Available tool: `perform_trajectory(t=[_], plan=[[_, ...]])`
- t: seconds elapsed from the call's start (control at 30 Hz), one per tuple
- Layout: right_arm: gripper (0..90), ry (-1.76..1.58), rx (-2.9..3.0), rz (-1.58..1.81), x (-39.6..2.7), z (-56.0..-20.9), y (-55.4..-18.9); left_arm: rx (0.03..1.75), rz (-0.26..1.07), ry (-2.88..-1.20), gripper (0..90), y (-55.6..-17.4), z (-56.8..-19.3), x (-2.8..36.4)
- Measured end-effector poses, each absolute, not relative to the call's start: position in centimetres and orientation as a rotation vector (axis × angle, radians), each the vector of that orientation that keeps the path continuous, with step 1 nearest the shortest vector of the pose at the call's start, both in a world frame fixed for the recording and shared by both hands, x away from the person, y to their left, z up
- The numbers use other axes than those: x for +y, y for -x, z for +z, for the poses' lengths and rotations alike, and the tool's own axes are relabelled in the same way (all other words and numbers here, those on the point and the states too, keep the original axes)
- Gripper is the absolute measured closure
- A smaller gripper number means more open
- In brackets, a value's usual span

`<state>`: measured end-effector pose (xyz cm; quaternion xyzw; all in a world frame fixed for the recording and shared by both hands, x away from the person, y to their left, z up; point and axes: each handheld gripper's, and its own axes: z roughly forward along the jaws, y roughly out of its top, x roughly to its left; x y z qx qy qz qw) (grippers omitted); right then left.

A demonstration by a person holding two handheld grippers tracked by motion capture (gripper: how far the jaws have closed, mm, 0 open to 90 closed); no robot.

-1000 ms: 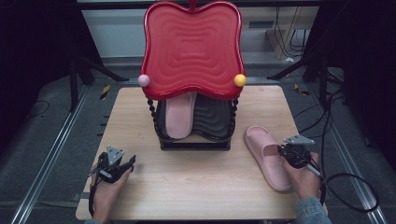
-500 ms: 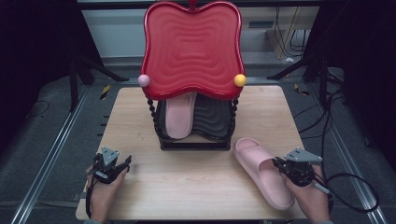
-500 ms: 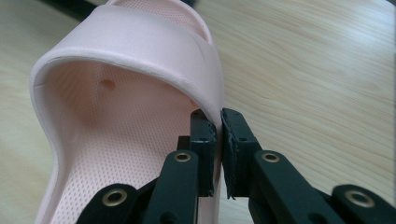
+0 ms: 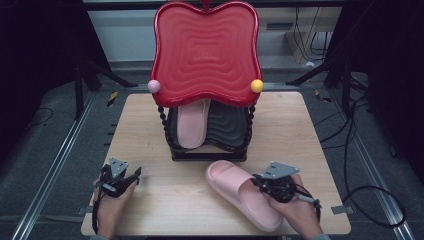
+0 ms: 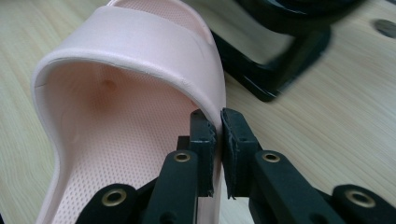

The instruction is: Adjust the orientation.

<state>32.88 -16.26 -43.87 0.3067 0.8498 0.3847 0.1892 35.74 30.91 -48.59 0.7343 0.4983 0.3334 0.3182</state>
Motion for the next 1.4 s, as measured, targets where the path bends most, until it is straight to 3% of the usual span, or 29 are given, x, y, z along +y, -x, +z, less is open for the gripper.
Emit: perform_trajectory(t=[0.23,0.5,0.57,0.7,0.83,1.07,1.4], plan=[[83.2,-0.793,2.46,1.088,-11.9,-45.1,-34.8,1.32,0.867,-1.936,40.5,-35.8,-48.7,31.0],[81.8,-0.781,2.499,1.088,-9.9,-46.3,-36.1,1.318,0.863,-1.935,40.2,-35.8,-48.7,31.0],[78.3,-0.785,2.513,1.077,-9.6,-46.5,-36.3,1.319,0.864,-1.936,40.2,-35.8,-48.7,31.0],[62.7,-0.824,2.492,1.081,-10.1,-45.8,-35.8,1.318,0.864,-1.934,40.1,-35.8,-48.7,31.1],[58.5,-0.813,2.495,1.117,-10.7,-44.7,-34.1,1.318,0.862,-1.933,40.0,-35.8,-48.8,31.0],[60.6,-0.769,2.582,1.166,-9.2,-44.8,-31.8,1.316,0.862,-1.934,39.9,-35.8,-48.8,30.9],[65.8,-0.851,2.674,1.213,-5.8,-45.4,-32.9,1.316,0.859,-1.932,39.9,-35.8,-48.7,31.1]])
